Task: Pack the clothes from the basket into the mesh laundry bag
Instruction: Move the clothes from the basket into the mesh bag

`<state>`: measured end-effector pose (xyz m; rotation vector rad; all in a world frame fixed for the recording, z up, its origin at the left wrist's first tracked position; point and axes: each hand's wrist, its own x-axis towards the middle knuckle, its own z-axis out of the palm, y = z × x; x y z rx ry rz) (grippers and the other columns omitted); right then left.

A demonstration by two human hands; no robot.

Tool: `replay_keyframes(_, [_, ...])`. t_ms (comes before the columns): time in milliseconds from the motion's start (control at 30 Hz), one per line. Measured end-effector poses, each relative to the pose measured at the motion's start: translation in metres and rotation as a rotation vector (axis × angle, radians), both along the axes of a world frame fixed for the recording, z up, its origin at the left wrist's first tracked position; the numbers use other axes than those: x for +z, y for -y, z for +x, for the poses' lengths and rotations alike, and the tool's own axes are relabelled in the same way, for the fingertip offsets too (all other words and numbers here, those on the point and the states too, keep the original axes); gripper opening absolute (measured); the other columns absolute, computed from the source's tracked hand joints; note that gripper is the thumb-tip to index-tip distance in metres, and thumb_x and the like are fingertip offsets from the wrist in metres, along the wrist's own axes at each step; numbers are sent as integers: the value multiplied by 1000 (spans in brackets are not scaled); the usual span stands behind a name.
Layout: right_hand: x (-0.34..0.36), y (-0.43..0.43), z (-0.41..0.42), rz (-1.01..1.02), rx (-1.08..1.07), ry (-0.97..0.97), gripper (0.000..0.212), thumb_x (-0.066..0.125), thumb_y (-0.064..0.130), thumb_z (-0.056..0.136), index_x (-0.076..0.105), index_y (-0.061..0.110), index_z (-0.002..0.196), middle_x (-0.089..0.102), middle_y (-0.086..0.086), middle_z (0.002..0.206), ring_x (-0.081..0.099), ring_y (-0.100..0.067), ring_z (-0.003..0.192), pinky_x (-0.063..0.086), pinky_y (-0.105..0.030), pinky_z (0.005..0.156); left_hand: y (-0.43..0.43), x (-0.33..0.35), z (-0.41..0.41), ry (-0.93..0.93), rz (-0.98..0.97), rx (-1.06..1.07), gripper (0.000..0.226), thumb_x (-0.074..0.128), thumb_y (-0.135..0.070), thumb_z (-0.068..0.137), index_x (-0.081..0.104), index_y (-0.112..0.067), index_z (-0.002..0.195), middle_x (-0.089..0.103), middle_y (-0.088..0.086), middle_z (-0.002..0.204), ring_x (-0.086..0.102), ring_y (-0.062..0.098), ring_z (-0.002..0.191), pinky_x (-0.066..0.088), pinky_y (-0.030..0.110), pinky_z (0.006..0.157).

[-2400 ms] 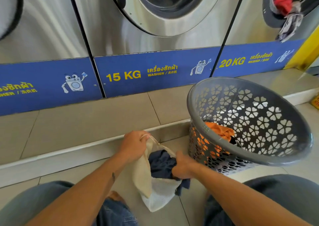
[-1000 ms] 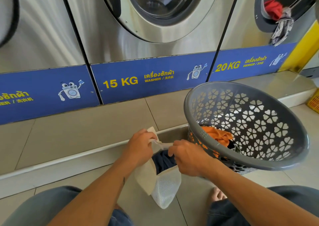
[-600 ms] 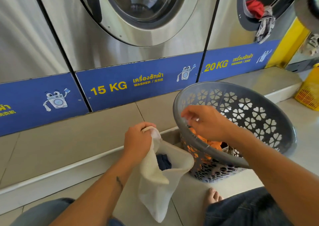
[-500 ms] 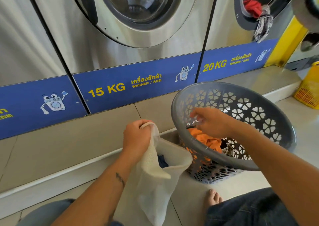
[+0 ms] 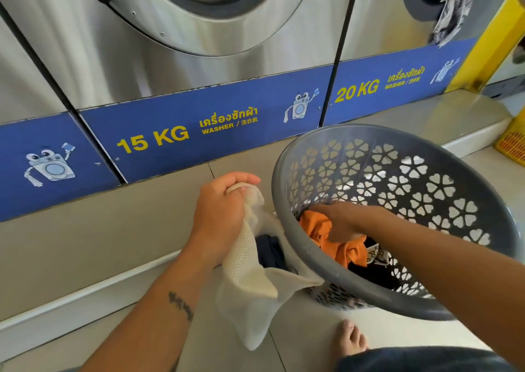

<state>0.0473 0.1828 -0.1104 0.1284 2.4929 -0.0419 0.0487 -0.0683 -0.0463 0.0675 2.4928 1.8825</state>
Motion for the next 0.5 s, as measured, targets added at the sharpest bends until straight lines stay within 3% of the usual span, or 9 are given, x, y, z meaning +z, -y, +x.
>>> replay_keyframes(100, [-28, 1, -23, 66, 41, 58, 106, 70, 33, 76, 5, 41, 159, 19, -12, 166, 32, -39, 146, 41, -52, 112, -5, -5, -14, 13, 21, 4, 39, 49, -2, 87, 76, -30, 84, 71, -15, 87, 63, 3, 85, 52, 22, 72])
replay_keyframes(200, [-51, 11, -41, 79, 107, 134, 109, 78, 39, 79, 7, 31, 162, 24, -12, 165, 27, -36, 150, 32, -48, 117, -13, -14, -24, 40, 14, -18, 39, 50, -3, 86, 77, -31, 86, 71, -17, 91, 64, 5, 90, 52, 24, 77])
replay_keyframes(433, [-95, 17, -41, 37, 124, 311, 59, 36, 37, 105, 24, 17, 159, 19, -10, 167, 14, -35, 154, 16, -47, 124, -14, -34, -40, 112, 6, -58, 32, 55, -10, 89, 77, -33, 89, 71, -19, 90, 64, 3, 86, 50, 24, 76])
replay_keyframes(500, [-102, 22, -35, 23, 130, 311, 57, 39, 34, 104, 33, 15, 157, 34, -10, 161, 29, -36, 149, 28, -50, 121, -11, -36, -43, 122, 9, -52, 33, 54, -10, 90, 77, -33, 90, 71, -19, 95, 64, 4, 93, 51, 25, 79])
